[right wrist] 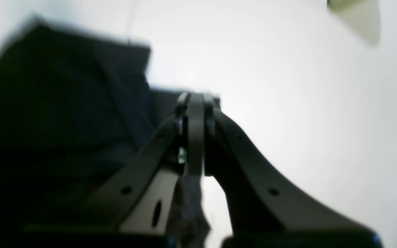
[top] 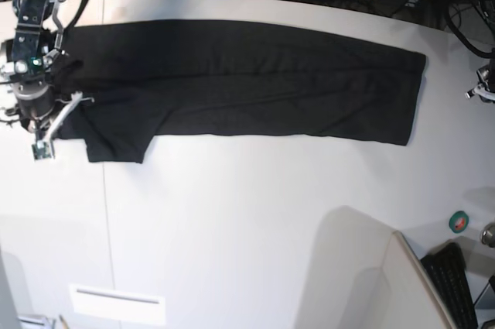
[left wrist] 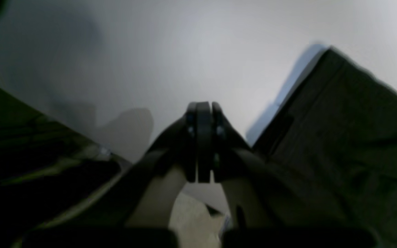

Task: Layout the t-shirt on the table in an organized manner, then fold the t-shirt properly
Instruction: 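Grasp the strip's end with the right gripper and fold it inward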

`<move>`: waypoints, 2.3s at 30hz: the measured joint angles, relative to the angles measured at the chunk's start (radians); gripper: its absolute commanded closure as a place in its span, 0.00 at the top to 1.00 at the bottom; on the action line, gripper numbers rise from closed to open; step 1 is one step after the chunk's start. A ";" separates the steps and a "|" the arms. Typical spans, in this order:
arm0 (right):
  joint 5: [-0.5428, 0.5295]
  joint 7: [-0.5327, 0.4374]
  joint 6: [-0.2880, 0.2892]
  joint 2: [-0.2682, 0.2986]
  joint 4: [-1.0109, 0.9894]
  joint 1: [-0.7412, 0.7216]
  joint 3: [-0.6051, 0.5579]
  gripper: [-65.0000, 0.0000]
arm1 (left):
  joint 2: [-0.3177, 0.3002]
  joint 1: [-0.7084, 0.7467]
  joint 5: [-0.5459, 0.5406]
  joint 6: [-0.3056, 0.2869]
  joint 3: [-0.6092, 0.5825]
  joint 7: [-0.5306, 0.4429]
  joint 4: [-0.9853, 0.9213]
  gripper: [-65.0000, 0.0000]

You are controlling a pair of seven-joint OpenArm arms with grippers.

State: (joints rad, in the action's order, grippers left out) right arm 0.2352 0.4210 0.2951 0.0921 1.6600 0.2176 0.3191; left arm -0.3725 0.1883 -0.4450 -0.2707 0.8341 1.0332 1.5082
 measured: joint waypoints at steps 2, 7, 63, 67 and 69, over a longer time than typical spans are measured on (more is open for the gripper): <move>0.000 -0.013 -0.009 0.006 -0.056 -0.056 -0.023 0.00 | -0.008 0.000 0.004 0.000 -0.002 0.007 -0.038 0.00; -0.016 -0.003 0.036 -0.014 -0.239 -0.247 -0.039 0.24 | -0.019 -0.029 0.006 0.001 0.002 0.000 -0.033 0.00; -0.122 0.348 0.188 -0.145 0.120 0.079 -0.070 0.21 | -0.026 -0.030 0.009 0.001 -0.011 0.007 -0.032 0.75; -0.113 0.364 0.188 -0.151 0.154 0.110 -0.066 0.58 | -0.018 -0.030 0.002 0.000 -0.011 0.006 -0.027 0.81; -0.117 0.365 0.188 -0.159 0.219 0.126 -0.051 0.55 | -0.015 -0.032 0.002 0.000 -0.011 0.006 -0.026 0.81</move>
State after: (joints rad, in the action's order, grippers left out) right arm 0.1184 0.7856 0.4835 -0.0666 1.8793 0.3439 0.2676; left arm -0.3874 0.1558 -0.4427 -0.2703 0.8230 1.0397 1.4818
